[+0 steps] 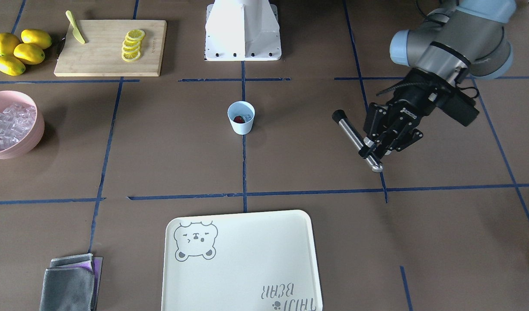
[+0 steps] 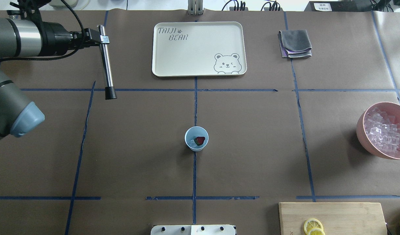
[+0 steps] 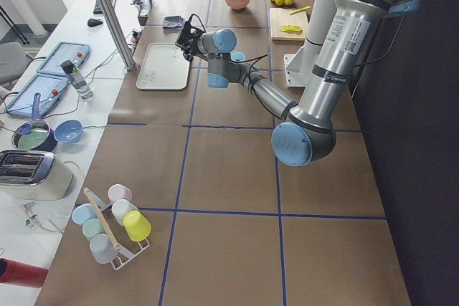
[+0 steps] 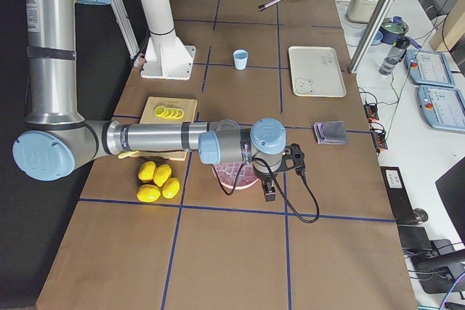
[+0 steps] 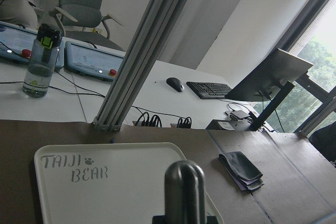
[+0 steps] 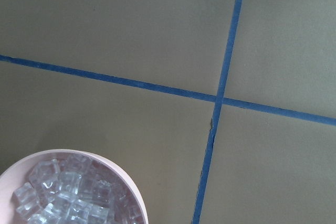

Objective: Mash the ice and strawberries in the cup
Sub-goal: 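Lift the muddler out of the cup and carry it back, then lay the muddler down on the table and open the left gripper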

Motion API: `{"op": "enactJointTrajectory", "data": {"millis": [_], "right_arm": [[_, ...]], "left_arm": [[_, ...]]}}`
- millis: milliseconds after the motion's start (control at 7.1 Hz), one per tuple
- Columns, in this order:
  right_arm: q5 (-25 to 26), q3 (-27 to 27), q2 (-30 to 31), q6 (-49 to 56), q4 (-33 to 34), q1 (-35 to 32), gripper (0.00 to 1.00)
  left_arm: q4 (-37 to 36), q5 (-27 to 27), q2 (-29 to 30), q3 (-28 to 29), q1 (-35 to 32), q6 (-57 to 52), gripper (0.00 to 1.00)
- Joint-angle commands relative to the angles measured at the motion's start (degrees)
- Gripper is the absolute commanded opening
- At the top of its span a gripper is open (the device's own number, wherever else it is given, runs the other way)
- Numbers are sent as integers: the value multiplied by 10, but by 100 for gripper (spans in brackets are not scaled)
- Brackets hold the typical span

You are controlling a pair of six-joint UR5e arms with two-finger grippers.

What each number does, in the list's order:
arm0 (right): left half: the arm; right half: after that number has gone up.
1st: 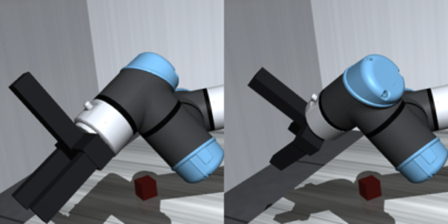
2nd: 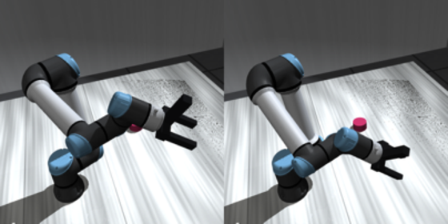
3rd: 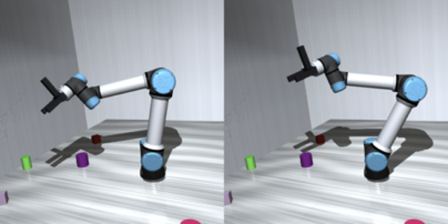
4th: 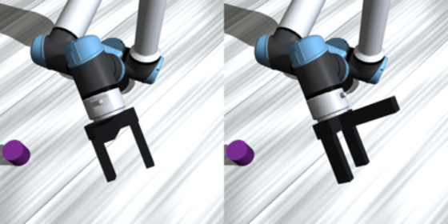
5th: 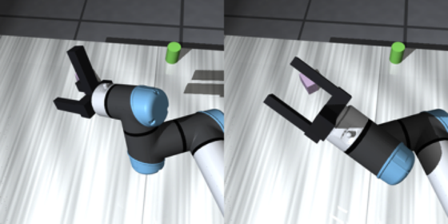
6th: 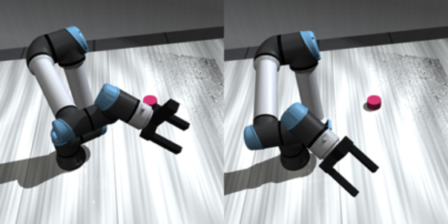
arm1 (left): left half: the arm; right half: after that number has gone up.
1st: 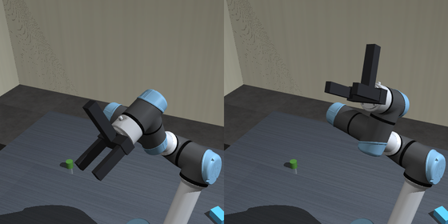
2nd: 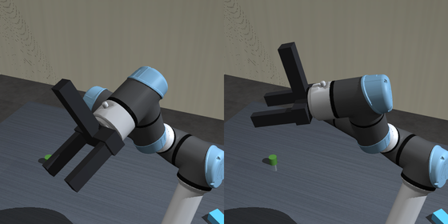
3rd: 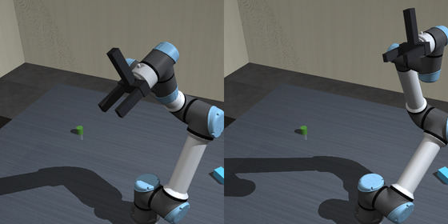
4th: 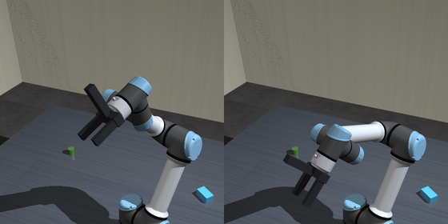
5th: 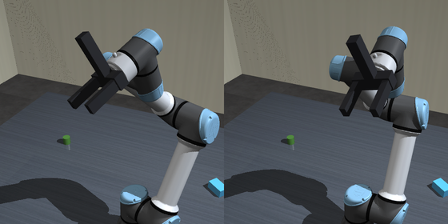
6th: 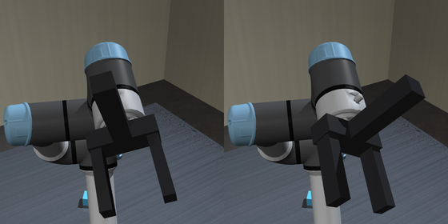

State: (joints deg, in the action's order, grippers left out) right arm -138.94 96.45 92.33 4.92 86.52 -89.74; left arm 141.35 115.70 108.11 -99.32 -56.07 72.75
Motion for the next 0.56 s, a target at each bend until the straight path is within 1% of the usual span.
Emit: {"op": "enactJointTrajectory", "data": {"millis": [0, 282, 423], "right_arm": [[-1, 1, 0, 0, 1, 0, 99], [1, -3, -5, 0, 1, 1, 99], [2, -5, -6, 1, 1, 2, 99]], "left_arm": [[-31, 156, -59, 14, -81, 2, 0], [-80, 225, -81, 46, -106, -5, 0], [-80, 234, -115, 58, -110, -64, 0]]}}
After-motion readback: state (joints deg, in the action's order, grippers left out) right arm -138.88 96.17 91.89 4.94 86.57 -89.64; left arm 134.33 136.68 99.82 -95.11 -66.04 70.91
